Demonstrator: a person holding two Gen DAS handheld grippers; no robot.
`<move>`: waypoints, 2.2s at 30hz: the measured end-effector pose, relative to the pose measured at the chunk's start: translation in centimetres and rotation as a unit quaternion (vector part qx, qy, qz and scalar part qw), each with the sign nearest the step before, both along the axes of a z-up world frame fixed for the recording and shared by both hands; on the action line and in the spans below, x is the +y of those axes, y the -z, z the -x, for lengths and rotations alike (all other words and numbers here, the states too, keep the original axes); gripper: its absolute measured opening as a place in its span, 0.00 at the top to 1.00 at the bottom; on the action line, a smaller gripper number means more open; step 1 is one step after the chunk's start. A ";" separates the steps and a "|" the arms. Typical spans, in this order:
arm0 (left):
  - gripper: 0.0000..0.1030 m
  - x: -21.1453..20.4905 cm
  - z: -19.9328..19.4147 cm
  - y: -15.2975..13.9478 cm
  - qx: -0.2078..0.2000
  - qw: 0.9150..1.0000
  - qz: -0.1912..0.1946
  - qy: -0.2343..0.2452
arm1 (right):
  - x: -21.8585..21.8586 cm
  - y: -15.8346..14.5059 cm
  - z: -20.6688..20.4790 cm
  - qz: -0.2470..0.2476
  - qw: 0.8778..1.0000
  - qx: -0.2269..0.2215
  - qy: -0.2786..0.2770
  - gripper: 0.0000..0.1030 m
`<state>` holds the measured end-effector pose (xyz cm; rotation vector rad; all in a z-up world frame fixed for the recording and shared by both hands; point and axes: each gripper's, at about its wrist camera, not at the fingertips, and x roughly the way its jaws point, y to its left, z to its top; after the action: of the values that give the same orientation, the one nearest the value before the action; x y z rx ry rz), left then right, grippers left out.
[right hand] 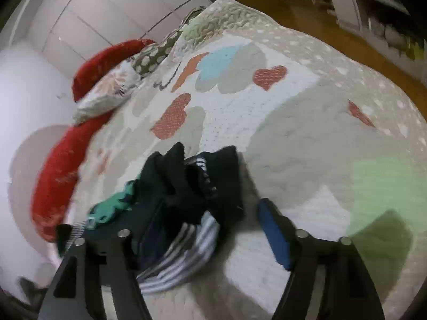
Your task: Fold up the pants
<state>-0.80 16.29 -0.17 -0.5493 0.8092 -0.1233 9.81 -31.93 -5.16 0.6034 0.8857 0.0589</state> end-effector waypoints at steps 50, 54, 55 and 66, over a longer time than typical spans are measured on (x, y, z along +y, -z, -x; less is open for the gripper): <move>0.25 -17.6 -5.4 -4.3 0.008 0.971 -0.111 0.212 | -12.9 -1.5 6.8 -0.034 0.991 -0.044 0.123 0.47; 0.25 -23.9 -9.9 -4.5 0.022 0.950 -0.130 0.285 | -12.0 -1.1 7.3 -0.056 0.992 -0.044 0.100 0.42; 0.25 -25.6 -11.3 -4.3 0.030 0.944 -0.133 0.300 | -11.8 -1.0 7.4 -0.057 0.993 -0.044 0.096 0.41; 0.25 -42.6 -20.4 0.6 0.107 0.883 -0.138 0.435 | -8.3 -1.0 6.7 -0.026 0.998 -0.044 0.027 0.33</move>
<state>19.59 -26.26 -0.77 0.1129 1.2262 -0.7743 3.13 -40.26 -4.13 0.6678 0.7851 0.0594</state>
